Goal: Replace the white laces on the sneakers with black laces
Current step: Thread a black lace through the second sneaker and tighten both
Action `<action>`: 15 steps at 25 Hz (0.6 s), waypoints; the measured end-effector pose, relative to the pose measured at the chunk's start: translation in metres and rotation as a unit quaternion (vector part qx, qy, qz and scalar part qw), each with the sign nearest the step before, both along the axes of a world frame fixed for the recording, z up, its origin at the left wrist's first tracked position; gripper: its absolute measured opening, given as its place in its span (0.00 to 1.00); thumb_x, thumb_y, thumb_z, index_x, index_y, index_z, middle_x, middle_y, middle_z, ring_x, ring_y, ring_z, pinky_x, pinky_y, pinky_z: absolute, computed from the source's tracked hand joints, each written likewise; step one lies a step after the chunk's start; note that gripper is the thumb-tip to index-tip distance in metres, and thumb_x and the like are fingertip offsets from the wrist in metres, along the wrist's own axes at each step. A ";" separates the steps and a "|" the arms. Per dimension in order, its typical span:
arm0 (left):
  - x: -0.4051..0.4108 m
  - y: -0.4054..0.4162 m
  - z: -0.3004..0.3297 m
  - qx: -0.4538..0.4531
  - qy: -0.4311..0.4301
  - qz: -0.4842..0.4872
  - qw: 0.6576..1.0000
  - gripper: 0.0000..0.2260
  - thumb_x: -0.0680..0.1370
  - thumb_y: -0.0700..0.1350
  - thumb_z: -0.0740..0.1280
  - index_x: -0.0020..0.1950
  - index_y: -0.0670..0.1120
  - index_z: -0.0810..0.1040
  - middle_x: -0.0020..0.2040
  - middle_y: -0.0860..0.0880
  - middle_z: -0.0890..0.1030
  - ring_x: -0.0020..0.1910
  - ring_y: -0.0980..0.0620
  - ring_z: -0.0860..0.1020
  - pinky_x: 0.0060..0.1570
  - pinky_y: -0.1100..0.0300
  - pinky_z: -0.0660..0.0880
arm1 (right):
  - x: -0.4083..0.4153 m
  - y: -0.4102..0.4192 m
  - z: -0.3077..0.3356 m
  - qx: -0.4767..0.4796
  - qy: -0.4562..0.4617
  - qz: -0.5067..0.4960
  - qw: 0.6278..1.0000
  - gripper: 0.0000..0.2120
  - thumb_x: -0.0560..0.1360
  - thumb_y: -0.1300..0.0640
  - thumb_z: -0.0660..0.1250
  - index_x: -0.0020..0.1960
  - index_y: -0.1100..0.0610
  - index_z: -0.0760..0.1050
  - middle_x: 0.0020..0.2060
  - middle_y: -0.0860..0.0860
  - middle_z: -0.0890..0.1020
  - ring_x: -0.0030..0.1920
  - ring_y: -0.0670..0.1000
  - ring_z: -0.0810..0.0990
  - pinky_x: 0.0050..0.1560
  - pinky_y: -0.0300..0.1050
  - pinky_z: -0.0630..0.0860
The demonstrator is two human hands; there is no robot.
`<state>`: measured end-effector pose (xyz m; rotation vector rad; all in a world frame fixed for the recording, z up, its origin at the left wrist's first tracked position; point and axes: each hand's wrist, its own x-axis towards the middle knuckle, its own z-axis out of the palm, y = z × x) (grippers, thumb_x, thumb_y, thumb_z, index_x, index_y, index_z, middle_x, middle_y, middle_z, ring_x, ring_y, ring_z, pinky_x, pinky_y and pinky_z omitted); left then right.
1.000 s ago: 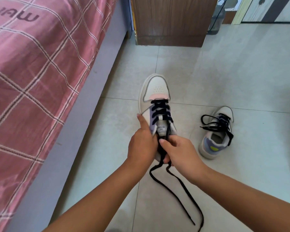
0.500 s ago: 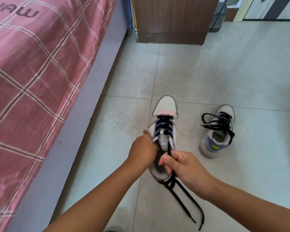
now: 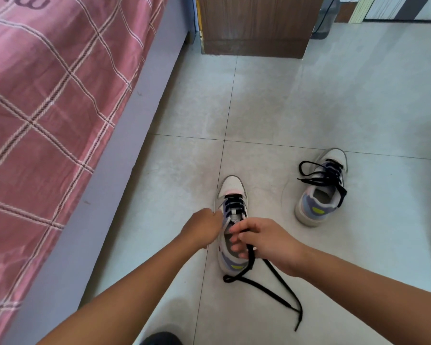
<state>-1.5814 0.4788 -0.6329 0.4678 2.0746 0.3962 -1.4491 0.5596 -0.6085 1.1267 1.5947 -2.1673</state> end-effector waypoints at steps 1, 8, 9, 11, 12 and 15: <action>0.000 0.000 0.007 0.019 -0.052 0.025 0.998 0.21 0.81 0.53 0.53 0.45 0.39 0.77 0.41 0.42 0.80 0.36 0.46 0.80 0.37 0.57 0.77 | 0.002 -0.005 0.003 0.075 0.010 0.053 0.996 0.12 0.77 0.69 0.57 0.47 0.57 0.77 0.39 0.53 0.80 0.35 0.44 0.79 0.39 0.38 0.77; 0.019 -0.010 0.017 0.095 -0.248 0.122 0.956 0.14 0.80 0.48 0.63 0.46 0.39 0.81 0.38 0.43 0.82 0.38 0.48 0.82 0.40 0.57 0.80 | 0.022 -0.023 0.004 0.211 0.016 0.003 0.977 0.09 0.77 0.62 0.63 0.54 0.52 0.68 0.39 0.55 0.80 0.39 0.51 0.82 0.42 0.46 0.79; 0.021 -0.012 0.016 0.113 -0.222 0.141 0.958 0.15 0.80 0.49 0.61 0.45 0.40 0.80 0.38 0.44 0.82 0.36 0.50 0.81 0.40 0.58 0.80 | 0.022 -0.021 0.003 0.098 -0.013 -0.067 0.993 0.07 0.78 0.60 0.63 0.55 0.56 0.68 0.40 0.58 0.80 0.40 0.54 0.82 0.43 0.50 0.79; 0.027 -0.018 0.016 0.140 -0.167 0.152 0.964 0.15 0.81 0.48 0.60 0.44 0.41 0.80 0.38 0.45 0.82 0.36 0.51 0.81 0.42 0.56 0.80 | 0.020 -0.015 -0.005 -0.132 -0.060 -0.138 0.980 0.09 0.81 0.57 0.59 0.55 0.63 0.70 0.43 0.61 0.80 0.42 0.57 0.82 0.41 0.49 0.81; 0.031 -0.020 0.018 0.145 -0.174 0.160 0.961 0.15 0.81 0.48 0.60 0.44 0.41 0.80 0.39 0.44 0.83 0.37 0.49 0.81 0.45 0.54 0.80 | 0.019 -0.011 -0.010 -0.193 -0.069 -0.143 0.968 0.12 0.81 0.57 0.56 0.55 0.64 0.72 0.43 0.61 0.81 0.42 0.56 0.82 0.40 0.47 0.81; 0.047 -0.029 0.027 0.102 -0.315 0.186 0.925 0.17 0.82 0.46 0.57 0.45 0.37 0.79 0.36 0.41 0.82 0.35 0.44 0.81 0.45 0.49 0.80 | 0.011 -0.001 -0.029 -0.248 -0.060 -0.158 0.954 0.14 0.82 0.57 0.55 0.51 0.64 0.76 0.41 0.57 0.83 0.38 0.52 0.82 0.39 0.44 0.80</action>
